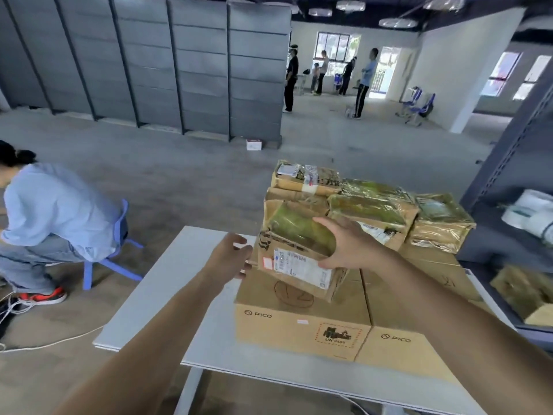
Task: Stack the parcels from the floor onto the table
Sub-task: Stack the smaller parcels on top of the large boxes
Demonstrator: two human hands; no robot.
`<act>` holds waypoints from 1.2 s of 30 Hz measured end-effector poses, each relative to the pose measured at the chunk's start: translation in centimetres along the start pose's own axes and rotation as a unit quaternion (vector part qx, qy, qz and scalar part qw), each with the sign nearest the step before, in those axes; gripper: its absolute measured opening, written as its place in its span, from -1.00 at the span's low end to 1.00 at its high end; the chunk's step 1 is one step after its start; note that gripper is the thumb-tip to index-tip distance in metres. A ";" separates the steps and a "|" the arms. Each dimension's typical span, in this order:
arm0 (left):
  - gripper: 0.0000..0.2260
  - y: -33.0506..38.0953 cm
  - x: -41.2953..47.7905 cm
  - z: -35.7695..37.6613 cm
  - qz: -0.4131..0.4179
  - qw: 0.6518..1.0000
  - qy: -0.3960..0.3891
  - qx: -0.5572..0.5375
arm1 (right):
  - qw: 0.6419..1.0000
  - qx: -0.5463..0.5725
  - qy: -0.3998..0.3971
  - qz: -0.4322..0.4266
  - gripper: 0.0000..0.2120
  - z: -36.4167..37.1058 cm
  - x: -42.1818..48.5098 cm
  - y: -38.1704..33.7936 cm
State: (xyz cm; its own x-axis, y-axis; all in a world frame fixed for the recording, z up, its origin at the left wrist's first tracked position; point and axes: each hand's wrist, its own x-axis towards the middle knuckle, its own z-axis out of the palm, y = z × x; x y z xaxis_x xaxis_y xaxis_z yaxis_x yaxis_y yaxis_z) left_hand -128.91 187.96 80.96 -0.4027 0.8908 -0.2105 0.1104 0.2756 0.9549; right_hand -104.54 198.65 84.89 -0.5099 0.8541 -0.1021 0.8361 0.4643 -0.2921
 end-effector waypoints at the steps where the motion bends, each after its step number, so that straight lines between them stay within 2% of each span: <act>1: -0.80 0.6 1.3 0.0 0.006 1.000 -0.003 0.008 | 1.000 -0.014 -0.007 0.003 -0.03 -0.1 0.9 0.0; 4: -0.80 2.3 5.2 -0.3 0.014 0.999 -0.021 0.024 | 0.999 -0.041 -0.024 0.004 -0.01 -0.3 3.6 0.0; 10: -0.80 3.6 11.5 -0.6 0.024 0.997 -0.049 0.050 | 0.999 -0.024 -0.035 -0.025 0.01 -0.1 8.3 0.2; 14: -0.96 3.9 14.5 0.3 0.045 0.992 -0.059 0.100 | 0.998 0.000 -0.051 -0.030 0.00 0.1 9.5 0.8; 16: -0.93 3.9 15.6 1.0 0.062 0.987 -0.079 0.126 | 0.997 0.007 -0.065 -0.031 -0.02 0.4 9.5 1.1; 19: -0.70 3.7 16.9 1.7 0.064 0.983 -0.105 0.138 | 0.996 0.004 -0.077 -0.042 -0.04 0.9 9.8 1.0; 22: -0.61 3.6 17.8 2.0 0.056 0.982 -0.107 0.143 | 0.996 -0.002 -0.079 -0.039 -0.03 0.9 10.3 0.4; 31: -0.62 3.3 19.0 2.9 0.034 0.982 -0.157 0.100 | 0.997 -0.013 -0.071 -0.031 -0.03 0.6 10.5 1.2; 36: -0.71 2.7 19.2 2.9 0.004 0.980 -0.185 0.076 | 0.998 -0.013 -0.063 -0.029 -0.03 0.6 10.3 1.7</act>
State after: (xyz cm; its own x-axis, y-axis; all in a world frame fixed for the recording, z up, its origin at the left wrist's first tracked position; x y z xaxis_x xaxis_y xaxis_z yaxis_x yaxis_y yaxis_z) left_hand -133.68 206.86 78.89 -0.0468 0.9552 -0.2921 0.2567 0.2941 0.9206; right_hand -108.54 208.11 82.78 -0.5776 0.7904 -0.2040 0.8085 0.5194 -0.2767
